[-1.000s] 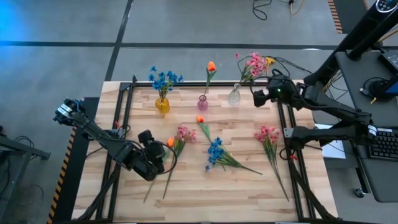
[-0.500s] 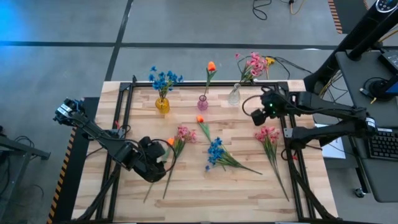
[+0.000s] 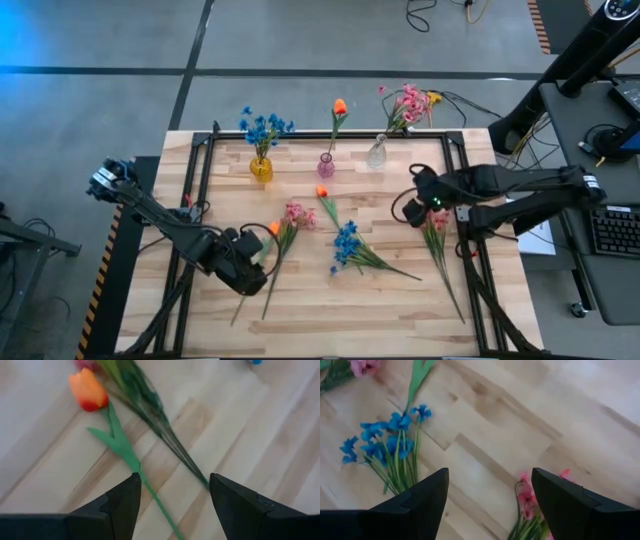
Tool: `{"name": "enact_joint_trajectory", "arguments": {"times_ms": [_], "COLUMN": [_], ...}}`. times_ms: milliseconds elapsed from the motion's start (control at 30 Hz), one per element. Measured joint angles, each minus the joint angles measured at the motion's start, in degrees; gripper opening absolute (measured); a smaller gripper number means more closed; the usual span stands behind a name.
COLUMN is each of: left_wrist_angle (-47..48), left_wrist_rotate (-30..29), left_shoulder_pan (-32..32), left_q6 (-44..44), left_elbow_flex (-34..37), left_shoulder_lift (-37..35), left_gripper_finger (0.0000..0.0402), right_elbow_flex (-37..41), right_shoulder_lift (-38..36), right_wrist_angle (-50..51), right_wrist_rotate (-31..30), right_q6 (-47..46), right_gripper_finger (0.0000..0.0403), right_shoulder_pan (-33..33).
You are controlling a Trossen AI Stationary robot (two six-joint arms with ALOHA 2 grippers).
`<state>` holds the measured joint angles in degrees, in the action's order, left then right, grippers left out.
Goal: Sort flowers into vase by color
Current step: Put the left orange flower into the violet vase
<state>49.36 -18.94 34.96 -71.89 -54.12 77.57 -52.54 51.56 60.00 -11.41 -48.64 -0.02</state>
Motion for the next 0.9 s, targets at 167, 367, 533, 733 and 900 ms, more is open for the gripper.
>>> {"name": "enact_joint_trajectory", "arguments": {"times_ms": [167,367,533,733,900], "left_wrist_angle": [0.1,0.1,0.1,0.0,-1.7], "left_wrist_rotate": [0.0,-0.1,2.3,4.3,5.0], "left_shoulder_pan": [-0.2,-0.9,-2.0,-2.4,-2.4], "left_q6": [-3.0,-5.4,-5.4,-5.4,-5.3], "left_elbow_flex": [0.3,0.3,0.4,0.4,0.4], "left_shoulder_lift": [4.3,11.0,15.5,18.1,19.8], "left_gripper_finger": [0.0217,0.0217,0.0217,0.0217,0.0214], "right_elbow_flex": [1.4,1.5,1.5,1.5,1.6], "right_shoulder_lift": [0.0,0.0,0.0,0.0,0.0], "right_wrist_angle": [-3.0,-6.2,-7.4,-8.3,-8.5], "right_wrist_rotate": [-0.6,-0.7,-0.8,-0.8,-0.8], "right_q6": [-0.9,0.0,0.5,0.7,0.7], "right_gripper_finger": [0.0274,0.0276,0.0276,0.0276,0.0274], "right_shoulder_pan": [2.7,3.5,3.5,3.5,3.5]}}
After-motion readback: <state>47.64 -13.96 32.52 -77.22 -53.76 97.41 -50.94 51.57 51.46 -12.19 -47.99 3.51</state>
